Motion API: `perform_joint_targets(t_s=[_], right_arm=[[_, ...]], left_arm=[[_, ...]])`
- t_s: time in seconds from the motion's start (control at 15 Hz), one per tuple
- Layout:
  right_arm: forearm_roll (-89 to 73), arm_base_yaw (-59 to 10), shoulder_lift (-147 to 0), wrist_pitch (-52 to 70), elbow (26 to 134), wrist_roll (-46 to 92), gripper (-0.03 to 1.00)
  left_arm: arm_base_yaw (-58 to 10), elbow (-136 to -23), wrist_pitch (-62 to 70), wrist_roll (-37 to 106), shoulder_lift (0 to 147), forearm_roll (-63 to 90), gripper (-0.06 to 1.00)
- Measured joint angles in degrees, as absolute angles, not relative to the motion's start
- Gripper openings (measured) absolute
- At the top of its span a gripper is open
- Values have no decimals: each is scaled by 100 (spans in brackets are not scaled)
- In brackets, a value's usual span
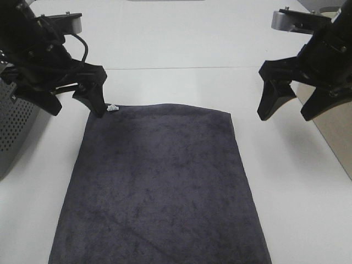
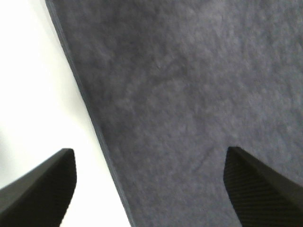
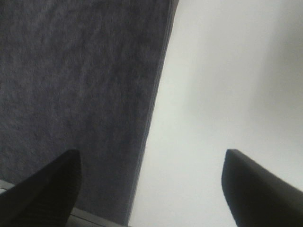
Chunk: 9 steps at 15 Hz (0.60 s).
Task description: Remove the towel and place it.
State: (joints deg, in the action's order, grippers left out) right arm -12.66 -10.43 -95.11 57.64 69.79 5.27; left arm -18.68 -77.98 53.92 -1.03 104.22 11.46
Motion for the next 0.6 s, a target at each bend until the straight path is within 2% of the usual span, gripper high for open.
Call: perform_joint_targets(t_s=[0.27, 0.6], right_arm=[[-2177, -206, -10731, 6194, 8274, 1272, 79], [-2372, -155, -11998, 6377, 9362, 1604, 79]], left_arm=[[-1736, -9437, 5569, 109, 11900, 1089, 79], [-1266, -10869, 5844, 109, 13212, 1106, 79]])
